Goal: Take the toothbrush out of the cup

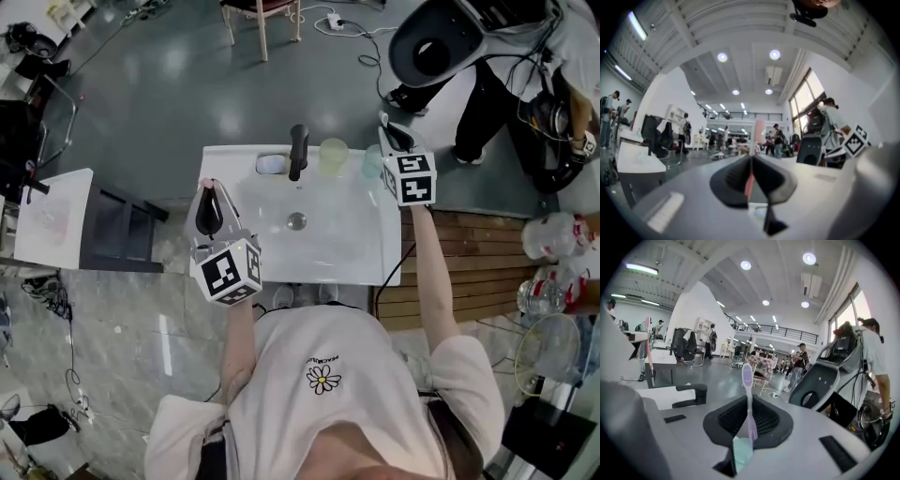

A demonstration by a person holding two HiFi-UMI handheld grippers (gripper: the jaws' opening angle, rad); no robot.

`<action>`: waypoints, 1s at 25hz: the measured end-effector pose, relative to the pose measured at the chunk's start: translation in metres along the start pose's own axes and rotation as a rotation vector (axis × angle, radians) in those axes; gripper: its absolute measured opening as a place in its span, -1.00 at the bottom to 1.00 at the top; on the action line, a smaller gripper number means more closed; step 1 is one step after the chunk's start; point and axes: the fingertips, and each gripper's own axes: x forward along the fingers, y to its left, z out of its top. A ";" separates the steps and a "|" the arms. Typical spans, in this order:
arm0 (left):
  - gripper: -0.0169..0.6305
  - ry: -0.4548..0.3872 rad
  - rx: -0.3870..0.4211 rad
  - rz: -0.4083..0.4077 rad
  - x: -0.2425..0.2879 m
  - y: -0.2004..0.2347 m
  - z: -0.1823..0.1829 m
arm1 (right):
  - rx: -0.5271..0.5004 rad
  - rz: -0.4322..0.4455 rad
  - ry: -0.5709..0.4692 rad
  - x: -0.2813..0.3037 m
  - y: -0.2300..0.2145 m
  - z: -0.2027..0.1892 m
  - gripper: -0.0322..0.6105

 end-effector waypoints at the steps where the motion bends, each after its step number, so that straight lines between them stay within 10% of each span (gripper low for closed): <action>1: -0.88 -0.004 -0.003 -0.009 0.002 -0.003 0.002 | -0.016 -0.017 -0.044 -0.011 -0.001 0.015 -0.80; 10: -0.88 -0.057 0.039 -0.125 0.017 -0.038 0.033 | -0.067 -0.136 -0.354 -0.120 0.020 0.095 -0.80; 25: -0.88 -0.113 0.053 -0.227 0.005 -0.069 0.054 | 0.104 -0.198 -0.561 -0.183 0.073 0.092 -0.80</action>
